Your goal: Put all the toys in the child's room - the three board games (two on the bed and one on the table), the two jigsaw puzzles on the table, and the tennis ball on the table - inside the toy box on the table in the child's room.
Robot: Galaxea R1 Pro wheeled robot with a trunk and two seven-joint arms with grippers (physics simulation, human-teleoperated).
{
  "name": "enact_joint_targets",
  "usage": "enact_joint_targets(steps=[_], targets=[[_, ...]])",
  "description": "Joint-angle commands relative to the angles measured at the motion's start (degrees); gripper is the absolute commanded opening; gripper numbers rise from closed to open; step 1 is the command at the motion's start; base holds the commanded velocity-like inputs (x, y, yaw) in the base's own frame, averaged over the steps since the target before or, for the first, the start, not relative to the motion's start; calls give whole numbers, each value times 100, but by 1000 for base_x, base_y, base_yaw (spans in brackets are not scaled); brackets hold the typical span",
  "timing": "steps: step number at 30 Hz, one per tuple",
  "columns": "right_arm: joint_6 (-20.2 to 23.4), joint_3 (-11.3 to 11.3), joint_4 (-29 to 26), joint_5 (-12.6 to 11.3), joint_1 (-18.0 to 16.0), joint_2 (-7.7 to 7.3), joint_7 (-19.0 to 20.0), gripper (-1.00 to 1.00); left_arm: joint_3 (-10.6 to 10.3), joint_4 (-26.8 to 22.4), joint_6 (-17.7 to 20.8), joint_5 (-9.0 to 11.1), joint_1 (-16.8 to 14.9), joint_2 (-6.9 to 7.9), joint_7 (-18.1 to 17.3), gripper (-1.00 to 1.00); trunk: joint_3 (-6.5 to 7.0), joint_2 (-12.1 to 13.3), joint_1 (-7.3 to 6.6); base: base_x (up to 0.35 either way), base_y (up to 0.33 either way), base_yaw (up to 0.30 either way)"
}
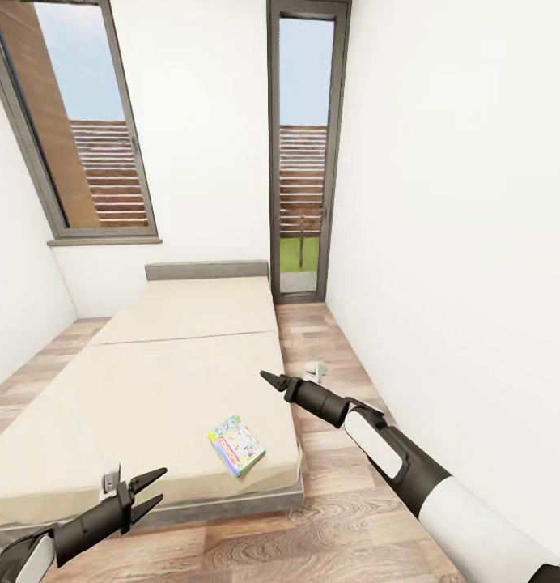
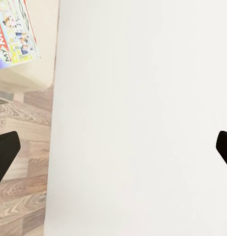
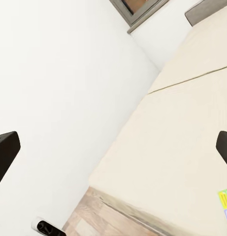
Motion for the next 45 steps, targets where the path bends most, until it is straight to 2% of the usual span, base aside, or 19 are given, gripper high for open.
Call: enact_joint_targets(steps=[1, 7, 13, 22, 32, 40, 45], targets=[[24, 12, -2, -62, -6, -7, 4, 100, 11, 3, 49, 21, -4, 0, -22, 100, -24, -45, 22, 0, 0, 0], [22, 12, -2, -63, -4, -2, 6, 100, 17, 20, 54, 170, -4, -6, -46, 100, -132, -286, 154, 0, 0, 0], [22, 4, -2, -56, 158, -1, 7, 100, 19, 23, 57, 292, -4, -5, -51, 100, -240, -526, 286, 0, 0, 0], [22, -22, -2, -60, 203, -9, 15, 100, 18, 31, 56, 311, -4, -13, -11, 100, -401, -887, 484, 0, 0, 0], [30, -149, -2, -64, 213, -18, 24, 100, 22, 32, 45, 297, -4, -24, 51, 100, -581, -1288, 703, 0, 0, 0], [31, -167, -2, -74, 221, -63, 44, 100, 25, 37, 36, 300, -4, -115, 59, 100, -725, -1609, 879, 0, 0, 0], [31, -170, -2, -134, 222, -88, 103, 100, 27, 53, 50, 314, -4, -124, 53, 100, -814, -1810, 989, 0, 0, 0]])
